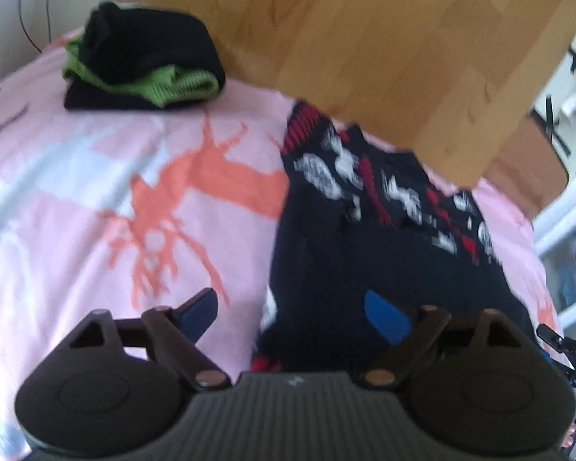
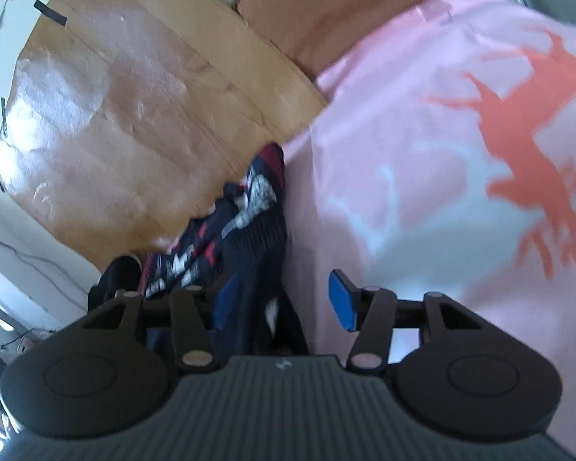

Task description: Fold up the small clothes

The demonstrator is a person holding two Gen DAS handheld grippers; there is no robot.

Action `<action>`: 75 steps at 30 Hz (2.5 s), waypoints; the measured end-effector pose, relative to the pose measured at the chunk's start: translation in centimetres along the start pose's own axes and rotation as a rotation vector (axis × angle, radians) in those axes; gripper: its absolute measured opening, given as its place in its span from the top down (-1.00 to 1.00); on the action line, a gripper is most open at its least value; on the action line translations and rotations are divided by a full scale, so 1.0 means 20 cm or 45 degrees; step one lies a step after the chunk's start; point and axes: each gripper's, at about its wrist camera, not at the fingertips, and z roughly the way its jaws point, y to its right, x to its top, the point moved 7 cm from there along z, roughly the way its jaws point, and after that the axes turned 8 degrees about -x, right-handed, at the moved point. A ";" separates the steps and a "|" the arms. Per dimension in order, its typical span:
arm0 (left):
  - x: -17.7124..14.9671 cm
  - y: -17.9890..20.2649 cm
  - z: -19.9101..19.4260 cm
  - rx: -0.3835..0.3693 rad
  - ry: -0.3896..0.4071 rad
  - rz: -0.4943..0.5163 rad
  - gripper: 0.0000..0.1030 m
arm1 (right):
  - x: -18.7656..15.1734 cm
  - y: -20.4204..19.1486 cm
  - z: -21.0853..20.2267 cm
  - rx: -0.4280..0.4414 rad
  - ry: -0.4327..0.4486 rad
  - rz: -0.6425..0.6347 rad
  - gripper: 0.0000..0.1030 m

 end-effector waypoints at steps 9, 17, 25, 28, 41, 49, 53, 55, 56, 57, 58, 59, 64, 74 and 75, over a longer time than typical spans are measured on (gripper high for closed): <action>-0.07 0.00 0.03 0.115 -0.087 0.263 0.70 | -0.15 -0.02 -0.08 -0.077 -0.003 -0.139 0.83; -0.04 -0.02 0.00 0.197 -0.076 0.270 -0.06 | -0.15 -0.01 -0.09 -0.106 0.014 -0.205 0.58; 0.26 0.09 -0.08 0.172 0.128 0.283 -0.19 | 0.06 -0.03 -0.16 -0.148 0.238 -0.177 0.19; 0.34 0.24 0.04 0.144 0.160 0.337 -0.19 | 0.08 -0.15 -0.10 -0.069 0.254 -0.227 0.19; 0.30 0.30 0.60 0.366 0.193 0.438 -0.49 | 0.13 -0.36 0.49 -0.146 0.168 -0.412 0.20; 0.32 0.22 0.60 0.325 0.160 0.320 -0.73 | 0.10 -0.35 0.45 -0.163 0.177 -0.424 0.20; 0.32 0.22 0.60 0.330 0.161 0.319 -0.74 | 0.10 -0.35 0.47 -0.173 0.182 -0.422 0.20; 0.32 0.22 0.60 0.330 0.161 0.320 -0.74 | 0.10 -0.36 0.48 -0.181 0.179 -0.432 0.20; 0.32 0.22 0.60 0.330 0.161 0.320 -0.74 | 0.10 -0.36 0.48 -0.185 0.175 -0.439 0.19; 0.32 0.22 0.60 0.328 0.161 0.320 -0.74 | 0.10 -0.36 0.48 -0.191 0.172 -0.448 0.18; 0.32 0.22 0.60 0.326 0.160 0.319 -0.74 | 0.10 -0.37 0.48 -0.197 0.165 -0.460 0.17; 0.32 0.22 0.60 0.325 0.160 0.318 -0.74 | 0.09 -0.37 0.48 -0.209 0.153 -0.478 0.17; 0.32 0.22 0.60 0.321 0.160 0.313 -0.74 | 0.20 -0.50 0.43 -0.135 0.124 -0.512 0.12; 0.32 0.22 0.60 0.304 0.154 0.300 -0.78 | 0.56 -0.84 1.02 -0.167 -0.019 -0.649 -0.22; 0.32 0.22 0.60 0.300 0.153 0.298 -0.79 | 0.57 -0.86 1.10 -0.181 -0.041 -0.649 -0.24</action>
